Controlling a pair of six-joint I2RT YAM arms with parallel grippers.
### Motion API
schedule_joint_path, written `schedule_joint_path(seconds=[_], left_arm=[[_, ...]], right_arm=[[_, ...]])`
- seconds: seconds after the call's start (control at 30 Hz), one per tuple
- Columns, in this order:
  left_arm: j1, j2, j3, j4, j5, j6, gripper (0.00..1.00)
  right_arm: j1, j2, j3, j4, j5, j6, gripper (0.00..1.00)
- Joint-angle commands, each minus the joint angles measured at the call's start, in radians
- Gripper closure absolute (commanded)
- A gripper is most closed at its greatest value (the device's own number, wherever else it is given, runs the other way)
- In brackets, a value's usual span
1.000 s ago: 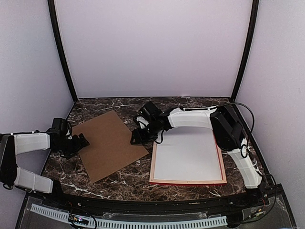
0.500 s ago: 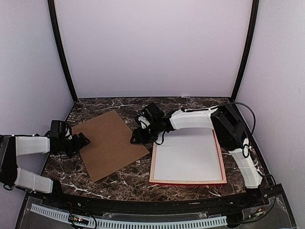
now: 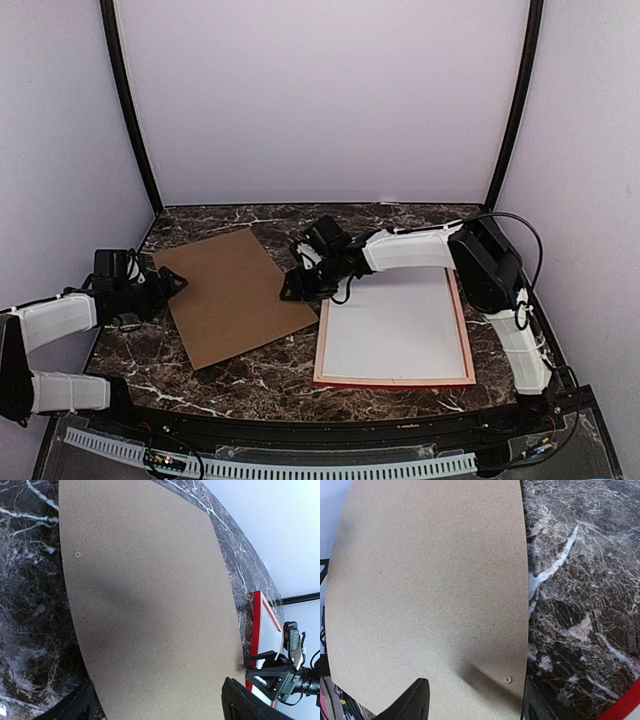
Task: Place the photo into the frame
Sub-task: Pick up the backboard from the center of the board.
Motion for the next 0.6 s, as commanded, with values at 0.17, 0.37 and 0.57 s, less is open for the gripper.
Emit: schedule_joint_path(seconds=[0.17,0.37,0.57], left_arm=[[-0.028,-0.074,0.101,0.108,0.294,-0.028,0.12],[-0.028,-0.078,0.175,0.032,0.277,0.006,0.17],[-0.028,-0.040,0.239,-0.074,0.240,0.039,0.31]], right_arm=[[0.053,0.010,-0.106,0.038,-0.115,0.007,0.36],[0.060,0.015,-0.145,0.071,-0.141,-0.001,0.37],[0.063,0.003,-0.162,0.081,-0.146,-0.001,0.38]])
